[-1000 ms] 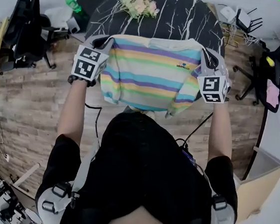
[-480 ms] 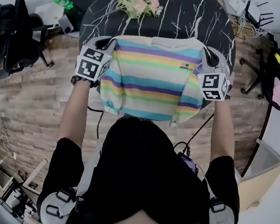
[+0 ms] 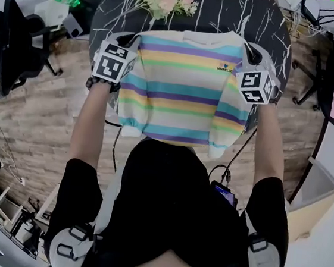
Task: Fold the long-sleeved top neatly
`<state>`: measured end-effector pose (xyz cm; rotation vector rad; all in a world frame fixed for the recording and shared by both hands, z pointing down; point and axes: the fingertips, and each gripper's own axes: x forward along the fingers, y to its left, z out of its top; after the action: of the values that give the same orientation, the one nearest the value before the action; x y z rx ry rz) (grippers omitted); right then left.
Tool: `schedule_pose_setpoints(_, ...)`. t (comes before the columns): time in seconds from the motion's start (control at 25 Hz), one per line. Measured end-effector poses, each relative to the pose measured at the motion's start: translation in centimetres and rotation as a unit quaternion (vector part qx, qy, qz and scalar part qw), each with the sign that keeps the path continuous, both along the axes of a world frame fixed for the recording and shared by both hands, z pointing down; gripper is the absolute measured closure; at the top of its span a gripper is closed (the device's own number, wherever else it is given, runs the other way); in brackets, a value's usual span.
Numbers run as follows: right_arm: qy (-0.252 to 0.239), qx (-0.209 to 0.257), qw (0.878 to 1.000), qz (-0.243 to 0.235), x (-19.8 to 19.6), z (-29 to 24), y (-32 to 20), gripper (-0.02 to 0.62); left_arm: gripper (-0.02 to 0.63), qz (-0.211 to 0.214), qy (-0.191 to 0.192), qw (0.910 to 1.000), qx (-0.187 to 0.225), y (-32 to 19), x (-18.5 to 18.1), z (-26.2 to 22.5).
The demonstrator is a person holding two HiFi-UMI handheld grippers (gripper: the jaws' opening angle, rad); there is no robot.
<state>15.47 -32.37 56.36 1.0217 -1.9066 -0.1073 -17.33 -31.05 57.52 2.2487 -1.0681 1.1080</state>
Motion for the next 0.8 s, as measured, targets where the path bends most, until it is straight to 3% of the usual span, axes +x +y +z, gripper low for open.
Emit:
schedule_pose_setpoints(0.6, 0.002, -0.011, 1.0, 0.021, 0.0, 2.7, -3.0, 0.578, 0.582, 0.011, -0.014, 0.9997, -0.018, -3.5, 0.4, 3.0)
schedule_pose_setpoints(0.64, -0.003, -0.017, 1.0, 0.023, -0.1, 3.0, -3.0, 0.567, 0.568, 0.012, -0.02, 0.9996, -0.018, -3.5, 0.4, 3.2)
schedule_pose_setpoints(0.72, -0.016, -0.034, 0.999, 0.022, -0.5, 3.3, -2.8, 0.467, 0.501, 0.015, -0.032, 0.9993, -0.011, -3.7, 0.2, 3.4)
schedule_pose_setpoints(0.8, -0.025, -0.047, 0.998, 0.014, -1.1, 3.4, -2.5, 0.418, 0.471, 0.015, -0.036, 0.9992, -0.005, -3.7, 0.2, 3.2)
